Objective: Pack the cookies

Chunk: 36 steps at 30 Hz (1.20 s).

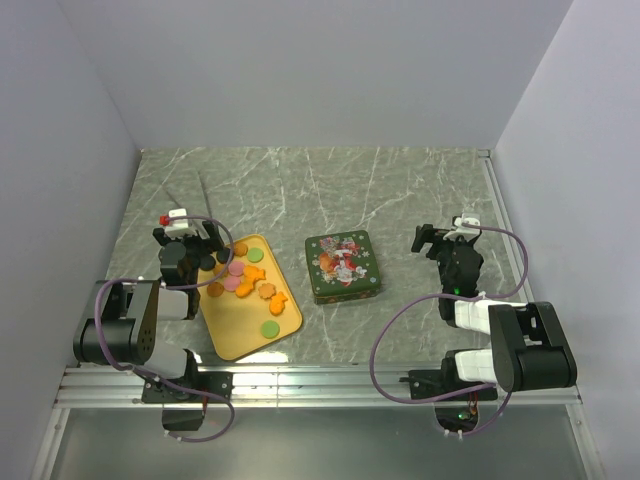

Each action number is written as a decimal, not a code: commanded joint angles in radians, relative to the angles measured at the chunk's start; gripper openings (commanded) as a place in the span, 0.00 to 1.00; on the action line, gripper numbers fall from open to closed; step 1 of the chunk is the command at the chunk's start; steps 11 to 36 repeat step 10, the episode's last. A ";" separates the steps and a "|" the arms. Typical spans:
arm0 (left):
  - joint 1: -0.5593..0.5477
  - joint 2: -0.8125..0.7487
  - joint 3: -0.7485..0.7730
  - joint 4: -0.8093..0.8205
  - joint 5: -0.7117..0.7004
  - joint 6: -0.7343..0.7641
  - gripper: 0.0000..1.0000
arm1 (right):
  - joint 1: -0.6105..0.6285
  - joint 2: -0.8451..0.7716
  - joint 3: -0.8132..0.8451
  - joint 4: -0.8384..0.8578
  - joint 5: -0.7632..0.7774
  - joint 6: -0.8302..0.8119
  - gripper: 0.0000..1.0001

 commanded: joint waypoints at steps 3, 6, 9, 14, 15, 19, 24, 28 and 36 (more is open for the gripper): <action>0.002 -0.004 0.002 0.059 0.015 0.013 0.99 | -0.006 -0.005 0.017 0.051 0.007 -0.017 1.00; 0.002 -0.005 0.002 0.058 0.015 0.013 1.00 | -0.005 -0.005 0.018 0.048 0.006 -0.017 1.00; 0.002 -0.005 0.003 0.058 0.015 0.013 0.99 | -0.006 -0.008 0.015 0.052 0.009 -0.017 1.00; 0.002 -0.005 0.002 0.058 0.015 0.013 0.99 | -0.005 -0.008 0.014 0.054 0.007 -0.017 1.00; 0.002 -0.005 0.002 0.058 0.015 0.013 0.99 | -0.005 -0.008 0.014 0.054 0.007 -0.017 1.00; 0.002 -0.005 0.002 0.058 0.015 0.013 0.99 | -0.005 -0.008 0.014 0.054 0.007 -0.017 1.00; 0.002 -0.005 0.002 0.058 0.015 0.013 0.99 | -0.005 -0.008 0.014 0.054 0.007 -0.017 1.00; 0.002 -0.005 0.002 0.058 0.015 0.013 0.99 | -0.005 -0.008 0.014 0.054 0.007 -0.017 1.00; 0.002 -0.005 0.002 0.058 0.015 0.013 0.99 | -0.005 -0.008 0.014 0.054 0.007 -0.017 1.00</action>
